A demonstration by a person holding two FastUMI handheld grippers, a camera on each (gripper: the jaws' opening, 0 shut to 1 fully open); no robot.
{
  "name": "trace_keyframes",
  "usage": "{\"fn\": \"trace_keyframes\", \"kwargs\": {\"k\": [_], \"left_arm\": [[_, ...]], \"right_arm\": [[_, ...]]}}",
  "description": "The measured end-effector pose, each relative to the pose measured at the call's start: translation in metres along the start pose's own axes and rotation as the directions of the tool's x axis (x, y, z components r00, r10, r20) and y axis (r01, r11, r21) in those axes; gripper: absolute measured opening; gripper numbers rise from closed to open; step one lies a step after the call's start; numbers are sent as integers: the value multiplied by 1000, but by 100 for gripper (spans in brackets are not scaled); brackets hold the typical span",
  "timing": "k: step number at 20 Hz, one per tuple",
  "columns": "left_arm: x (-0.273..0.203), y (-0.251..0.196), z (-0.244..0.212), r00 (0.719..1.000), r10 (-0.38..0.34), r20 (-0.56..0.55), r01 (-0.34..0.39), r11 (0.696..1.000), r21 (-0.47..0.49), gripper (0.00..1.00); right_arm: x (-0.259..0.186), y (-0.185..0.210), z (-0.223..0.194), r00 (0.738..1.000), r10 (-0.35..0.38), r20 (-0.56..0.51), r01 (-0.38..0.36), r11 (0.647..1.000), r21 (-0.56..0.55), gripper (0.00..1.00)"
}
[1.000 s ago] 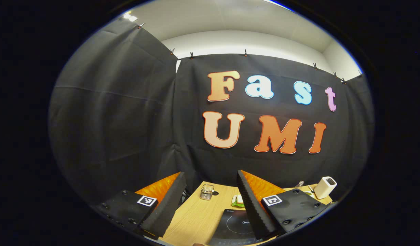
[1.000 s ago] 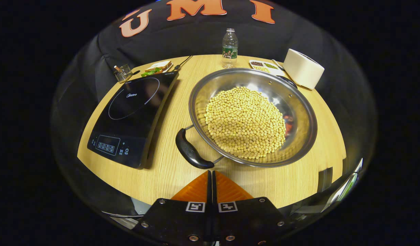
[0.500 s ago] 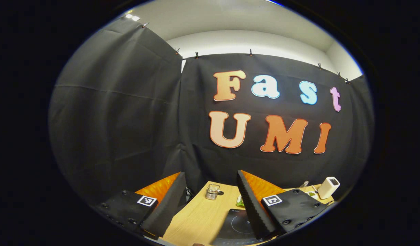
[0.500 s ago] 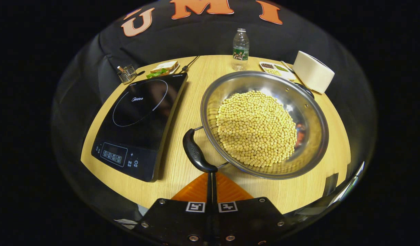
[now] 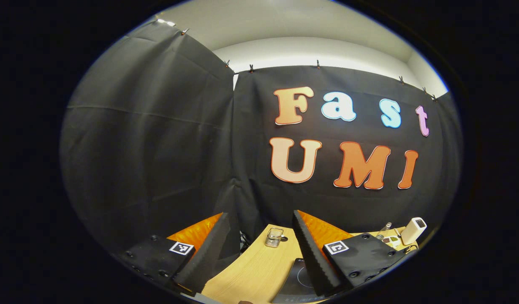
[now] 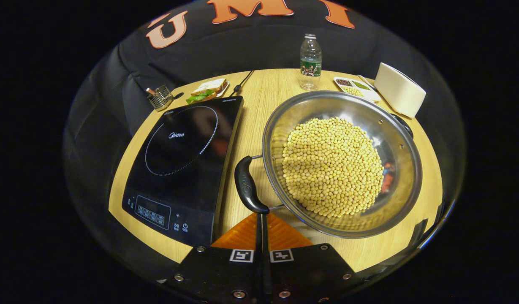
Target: First push the handle of the pot to place it horizontally, then grasp the pot with both hands and set it on the induction cooktop.
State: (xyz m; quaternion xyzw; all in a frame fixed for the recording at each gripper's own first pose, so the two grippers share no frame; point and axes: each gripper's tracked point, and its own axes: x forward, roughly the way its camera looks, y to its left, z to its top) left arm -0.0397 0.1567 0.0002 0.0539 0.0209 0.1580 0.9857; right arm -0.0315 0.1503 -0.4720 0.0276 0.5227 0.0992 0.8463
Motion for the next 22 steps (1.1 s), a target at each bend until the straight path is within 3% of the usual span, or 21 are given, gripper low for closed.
{"fn": "trace_keyframes", "kwargs": {"k": [14, 22], "left_arm": [[28, 8, -1, 1000, -2, -7, 3, 1000, 17, 97], [36, -20, -5, 999, -43, -14, 44, 999, 24, 97]], "right_arm": [[22, 11, 34, 1000, 9, 29, -13, 992, 123, 0], [35, 9, 53, 999, 23, 47, -31, 984, 174, 0]]}}
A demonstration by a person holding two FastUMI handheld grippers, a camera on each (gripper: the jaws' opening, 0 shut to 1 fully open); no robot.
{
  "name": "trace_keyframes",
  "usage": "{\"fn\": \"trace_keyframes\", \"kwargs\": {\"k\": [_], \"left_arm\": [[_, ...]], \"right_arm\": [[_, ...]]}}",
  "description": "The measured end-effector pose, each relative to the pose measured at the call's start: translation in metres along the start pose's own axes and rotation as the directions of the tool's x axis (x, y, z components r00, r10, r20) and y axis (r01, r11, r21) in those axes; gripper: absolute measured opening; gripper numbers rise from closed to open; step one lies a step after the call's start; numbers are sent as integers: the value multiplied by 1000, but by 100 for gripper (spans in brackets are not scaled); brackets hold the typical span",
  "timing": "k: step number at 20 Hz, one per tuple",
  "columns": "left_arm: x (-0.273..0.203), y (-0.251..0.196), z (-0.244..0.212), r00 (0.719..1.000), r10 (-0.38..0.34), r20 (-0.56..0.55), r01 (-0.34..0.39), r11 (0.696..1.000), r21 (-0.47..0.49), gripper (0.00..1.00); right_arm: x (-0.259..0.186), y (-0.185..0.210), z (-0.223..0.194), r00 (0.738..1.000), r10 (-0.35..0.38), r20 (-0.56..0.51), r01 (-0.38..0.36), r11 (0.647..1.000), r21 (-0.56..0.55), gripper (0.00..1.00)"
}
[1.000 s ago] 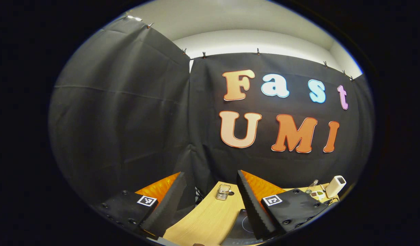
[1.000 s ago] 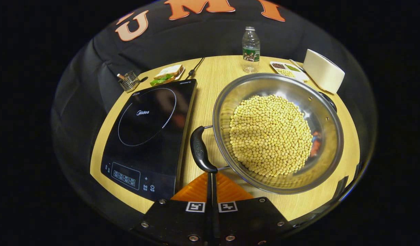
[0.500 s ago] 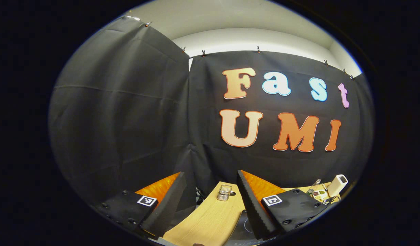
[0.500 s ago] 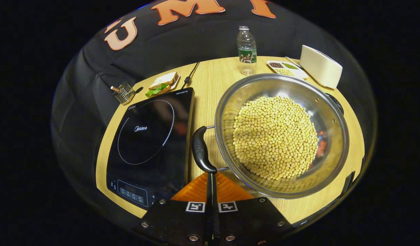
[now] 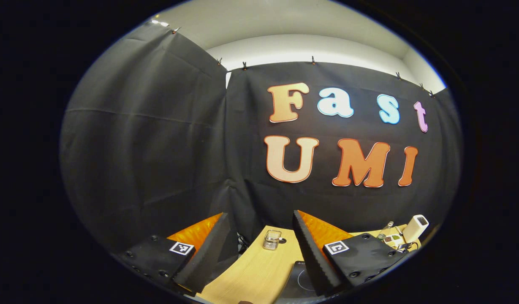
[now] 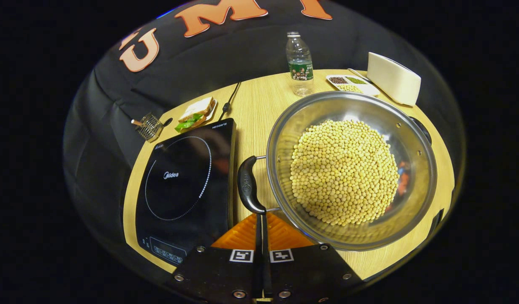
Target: First push the handle of the pot to place it horizontally, then grasp the pot with both hands and set it on the induction cooktop.
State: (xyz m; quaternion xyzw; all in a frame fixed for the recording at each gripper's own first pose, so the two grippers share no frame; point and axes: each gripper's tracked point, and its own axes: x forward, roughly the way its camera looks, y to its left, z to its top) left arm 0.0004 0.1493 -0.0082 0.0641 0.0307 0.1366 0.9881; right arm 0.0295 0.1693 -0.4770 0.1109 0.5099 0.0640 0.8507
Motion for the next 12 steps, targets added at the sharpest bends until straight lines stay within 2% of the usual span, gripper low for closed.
{"fn": "trace_keyframes", "kwargs": {"k": [6, 12], "left_arm": [[7, -29, -6, 1000, -17, -20, 17, 1000, -13, 96], [20, -91, -36, 993, -76, -95, 72, 996, -44, 97]], "right_arm": [[9, 3, 13, 999, 50, -12, -50, 998, 31, 0], [-15, -5, 11, 982, 175, -69, -173, 984, 36, 0]]}}
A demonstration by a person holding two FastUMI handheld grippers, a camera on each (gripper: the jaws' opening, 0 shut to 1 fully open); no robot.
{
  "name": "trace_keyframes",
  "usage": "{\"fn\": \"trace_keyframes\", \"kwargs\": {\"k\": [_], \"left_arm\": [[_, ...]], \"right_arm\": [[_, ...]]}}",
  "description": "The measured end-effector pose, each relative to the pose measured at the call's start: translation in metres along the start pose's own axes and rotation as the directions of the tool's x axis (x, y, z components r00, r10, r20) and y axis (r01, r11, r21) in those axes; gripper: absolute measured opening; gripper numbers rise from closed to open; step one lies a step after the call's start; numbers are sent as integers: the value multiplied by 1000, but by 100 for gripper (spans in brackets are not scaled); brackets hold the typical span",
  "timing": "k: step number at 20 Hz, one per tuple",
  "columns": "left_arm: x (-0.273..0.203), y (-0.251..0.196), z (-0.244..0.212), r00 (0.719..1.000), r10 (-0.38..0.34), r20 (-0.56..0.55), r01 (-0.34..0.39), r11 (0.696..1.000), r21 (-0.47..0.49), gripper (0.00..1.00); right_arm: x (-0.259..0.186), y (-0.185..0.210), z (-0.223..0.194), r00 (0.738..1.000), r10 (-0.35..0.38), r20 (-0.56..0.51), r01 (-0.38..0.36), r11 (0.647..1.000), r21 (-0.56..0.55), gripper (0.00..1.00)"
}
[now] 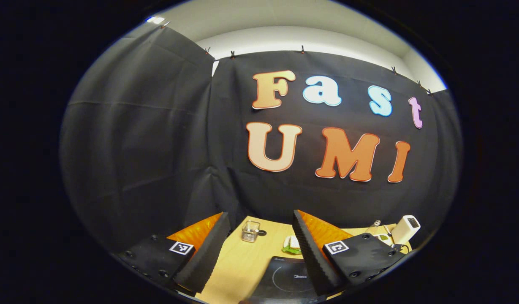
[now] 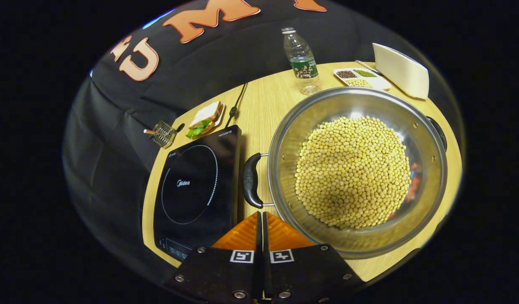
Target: First push the handle of the pot to place it horizontally, then grasp the pot with both hands and set it on the induction cooktop.
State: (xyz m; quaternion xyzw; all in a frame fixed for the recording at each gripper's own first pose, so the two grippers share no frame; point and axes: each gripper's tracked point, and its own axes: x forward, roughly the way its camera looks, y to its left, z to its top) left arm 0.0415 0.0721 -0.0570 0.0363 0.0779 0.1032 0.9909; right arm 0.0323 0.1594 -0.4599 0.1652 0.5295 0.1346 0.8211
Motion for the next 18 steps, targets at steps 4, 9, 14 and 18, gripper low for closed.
{"fn": "trace_keyframes", "kwargs": {"k": [4, 9, 14, 18], "left_arm": [[15, -54, -49, 991, -69, -111, 64, 997, -49, 98], [26, -123, -116, 954, -159, -255, 140, 986, -92, 98], [27, -185, -164, 904, -248, -348, 218, 968, -123, 98], [21, -225, -204, 864, -292, -411, 279, 956, -92, 98]], "right_arm": [[-34, -13, 2, 996, 77, -36, -78, 996, -42, 0], [-79, -51, 29, 996, 79, 45, -75, 994, -82, 4], [-102, -110, 57, 987, -8, 160, 23, 995, -93, 42], [-112, -150, 75, 967, -95, 236, 119, 989, -88, 81]]}}
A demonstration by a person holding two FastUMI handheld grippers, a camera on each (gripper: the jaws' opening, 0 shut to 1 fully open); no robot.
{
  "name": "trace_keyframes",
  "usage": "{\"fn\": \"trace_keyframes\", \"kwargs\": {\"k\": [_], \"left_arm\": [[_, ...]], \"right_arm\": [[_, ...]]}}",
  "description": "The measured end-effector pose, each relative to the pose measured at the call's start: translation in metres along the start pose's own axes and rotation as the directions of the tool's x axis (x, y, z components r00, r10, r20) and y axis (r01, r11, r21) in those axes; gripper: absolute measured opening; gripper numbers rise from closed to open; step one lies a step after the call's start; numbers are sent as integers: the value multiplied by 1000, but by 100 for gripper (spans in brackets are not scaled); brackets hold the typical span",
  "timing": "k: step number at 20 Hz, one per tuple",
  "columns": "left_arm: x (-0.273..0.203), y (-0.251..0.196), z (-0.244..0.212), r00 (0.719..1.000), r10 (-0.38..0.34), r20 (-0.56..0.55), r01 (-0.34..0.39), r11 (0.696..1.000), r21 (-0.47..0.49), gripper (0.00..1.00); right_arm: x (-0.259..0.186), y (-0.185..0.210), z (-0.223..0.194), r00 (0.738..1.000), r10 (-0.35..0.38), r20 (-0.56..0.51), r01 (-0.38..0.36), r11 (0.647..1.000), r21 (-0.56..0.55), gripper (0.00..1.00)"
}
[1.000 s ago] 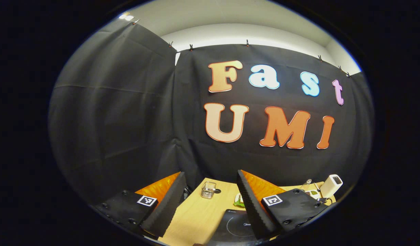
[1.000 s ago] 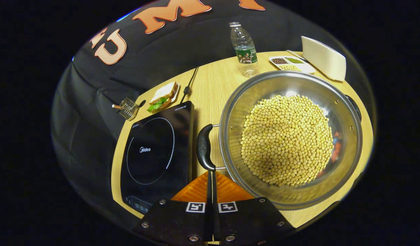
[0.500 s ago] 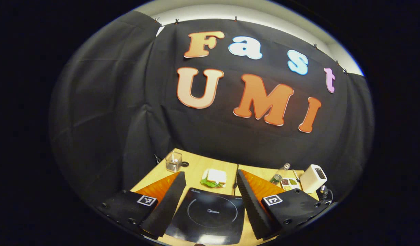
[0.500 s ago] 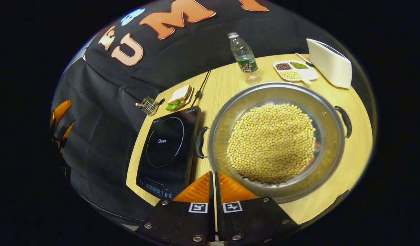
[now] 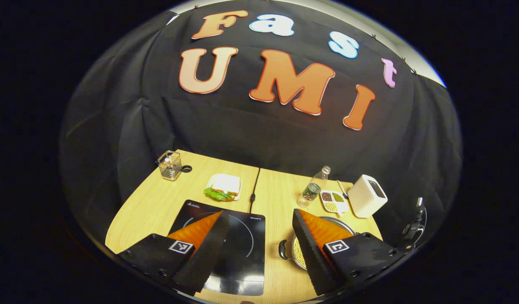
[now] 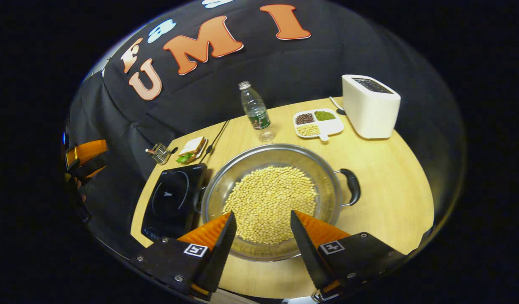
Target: First push the handle of the pot to place it horizontally, then grasp the pot with both hands and set it on the induction cooktop.
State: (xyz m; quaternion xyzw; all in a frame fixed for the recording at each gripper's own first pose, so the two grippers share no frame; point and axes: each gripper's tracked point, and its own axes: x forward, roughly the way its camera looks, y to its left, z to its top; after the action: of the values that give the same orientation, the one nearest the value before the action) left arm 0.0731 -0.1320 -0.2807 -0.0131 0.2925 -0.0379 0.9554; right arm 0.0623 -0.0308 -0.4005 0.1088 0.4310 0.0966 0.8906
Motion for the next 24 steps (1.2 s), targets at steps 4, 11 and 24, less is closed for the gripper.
{"fn": "trace_keyframes", "kwargs": {"k": [4, 11, 24], "left_arm": [[16, -32, -43, 995, -37, -95, 40, 998, 38, 98], [50, -71, -124, 963, -75, -259, 101, 991, 85, 98], [130, -72, -211, 859, -42, -510, 104, 990, 94, 98]], "right_arm": [[-4, -39, 11, 997, -59, 41, 58, 998, 21, 95], [13, -89, 13, 988, -152, 27, 152, 988, 5, 95], [68, -115, 2, 976, -181, -118, 189, 980, 58, 96]]}}
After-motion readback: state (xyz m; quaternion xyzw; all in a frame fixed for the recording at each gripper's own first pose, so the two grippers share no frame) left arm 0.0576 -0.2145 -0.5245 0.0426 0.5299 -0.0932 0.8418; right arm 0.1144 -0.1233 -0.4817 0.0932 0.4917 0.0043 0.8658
